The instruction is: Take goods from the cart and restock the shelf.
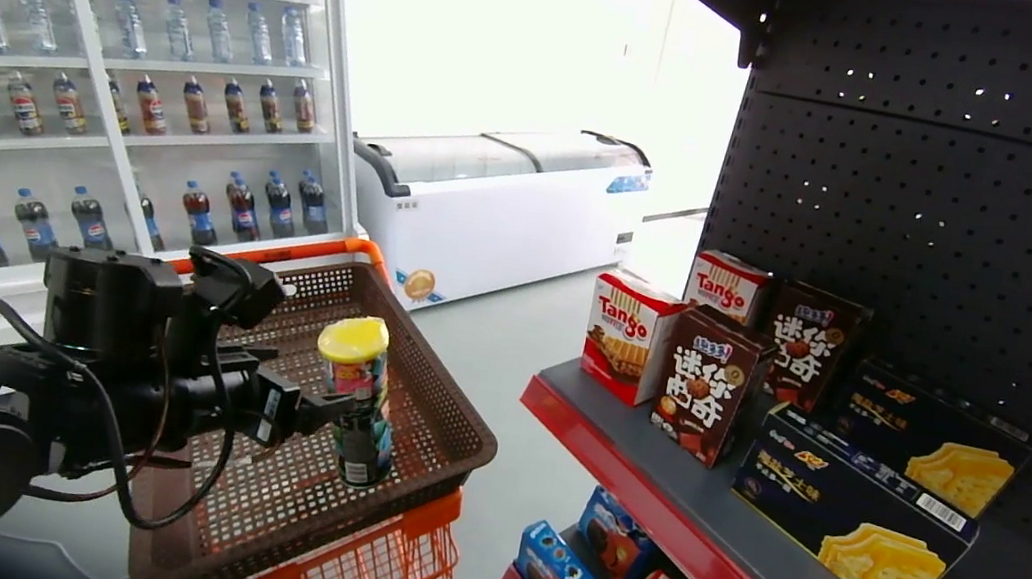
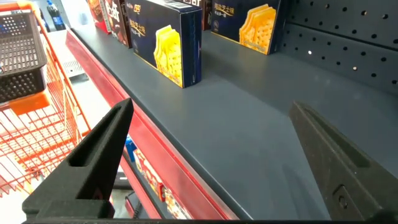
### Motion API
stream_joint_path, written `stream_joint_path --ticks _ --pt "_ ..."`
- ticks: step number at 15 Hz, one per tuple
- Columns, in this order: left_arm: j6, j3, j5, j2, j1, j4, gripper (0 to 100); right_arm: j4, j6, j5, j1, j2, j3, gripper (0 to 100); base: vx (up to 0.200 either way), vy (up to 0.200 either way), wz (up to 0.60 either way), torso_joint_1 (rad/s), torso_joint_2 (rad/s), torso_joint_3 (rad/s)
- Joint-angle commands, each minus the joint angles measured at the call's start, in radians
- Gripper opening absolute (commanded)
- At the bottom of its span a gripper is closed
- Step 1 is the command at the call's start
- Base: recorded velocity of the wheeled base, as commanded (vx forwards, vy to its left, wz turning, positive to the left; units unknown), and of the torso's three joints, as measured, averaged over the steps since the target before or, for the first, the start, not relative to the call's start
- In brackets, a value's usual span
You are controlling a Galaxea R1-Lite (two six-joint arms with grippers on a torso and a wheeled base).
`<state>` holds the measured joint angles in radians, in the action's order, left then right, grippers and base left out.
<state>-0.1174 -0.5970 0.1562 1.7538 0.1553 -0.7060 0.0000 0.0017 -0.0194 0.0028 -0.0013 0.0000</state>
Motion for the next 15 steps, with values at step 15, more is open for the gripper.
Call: stream_joint_path --ticks 15 --pt "-0.074 -0.067 -0.049 0.513 0.027 -0.498 100 0.000 0.000 -0.001 0.000 0.001 0.000 100 0.000 0.000 0.00 0.000 0.00 0.000"
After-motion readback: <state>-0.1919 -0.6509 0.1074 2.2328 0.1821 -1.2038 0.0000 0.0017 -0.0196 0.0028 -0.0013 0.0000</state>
